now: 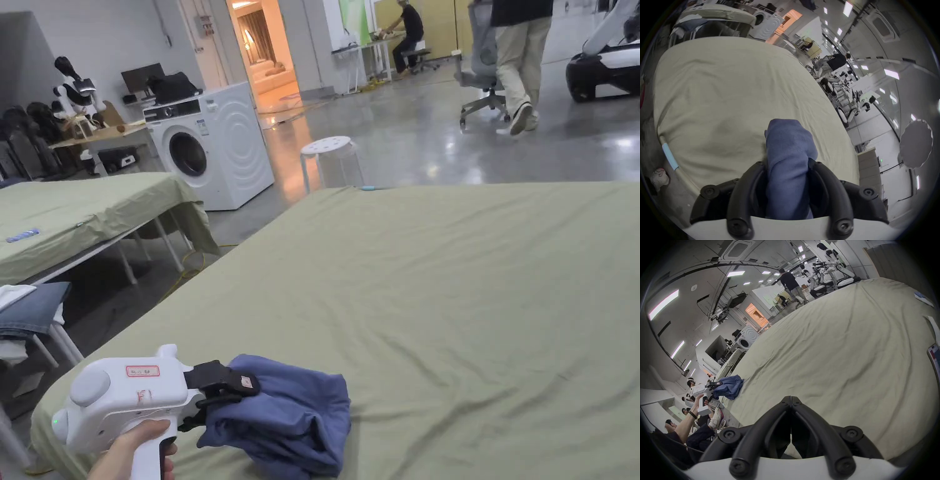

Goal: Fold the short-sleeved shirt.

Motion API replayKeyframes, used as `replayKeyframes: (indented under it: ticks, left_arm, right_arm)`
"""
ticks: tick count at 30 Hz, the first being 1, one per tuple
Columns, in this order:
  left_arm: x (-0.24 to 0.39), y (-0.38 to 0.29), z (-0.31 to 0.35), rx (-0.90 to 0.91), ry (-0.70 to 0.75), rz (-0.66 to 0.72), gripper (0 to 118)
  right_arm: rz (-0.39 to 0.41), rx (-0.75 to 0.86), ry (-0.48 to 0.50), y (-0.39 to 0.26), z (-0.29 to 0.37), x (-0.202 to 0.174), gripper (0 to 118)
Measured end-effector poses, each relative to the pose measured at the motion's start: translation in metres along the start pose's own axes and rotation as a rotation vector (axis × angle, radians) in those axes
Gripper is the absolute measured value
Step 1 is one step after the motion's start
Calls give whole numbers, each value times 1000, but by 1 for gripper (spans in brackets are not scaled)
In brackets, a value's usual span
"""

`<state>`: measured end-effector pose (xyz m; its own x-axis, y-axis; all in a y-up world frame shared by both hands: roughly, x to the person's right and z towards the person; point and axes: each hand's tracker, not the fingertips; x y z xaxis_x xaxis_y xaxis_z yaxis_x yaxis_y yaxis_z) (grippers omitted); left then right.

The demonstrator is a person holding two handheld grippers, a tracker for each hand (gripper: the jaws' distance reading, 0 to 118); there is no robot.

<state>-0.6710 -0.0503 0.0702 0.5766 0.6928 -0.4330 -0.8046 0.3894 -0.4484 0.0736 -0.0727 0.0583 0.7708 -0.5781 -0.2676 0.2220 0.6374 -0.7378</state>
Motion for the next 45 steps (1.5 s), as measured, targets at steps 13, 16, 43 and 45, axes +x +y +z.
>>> replayKeyframes:
  ticks: [13,16,43,45]
  left_arm:
    - [98,2,61,363,201,-424,89]
    - [144,-44,86,385,121,-568,88]
    - [275,-335,82,665,-143,-966,0]
    - [278,-333,84,658,-146,-966,0]
  right_arm:
    - [177,39,-73,1,41,-19,0]
    - [224,91,-106,-1,53,-11,0]
    - [409,554,-263,20,137,-29,0]
    - [424,563,-285,20,135,-32,0]
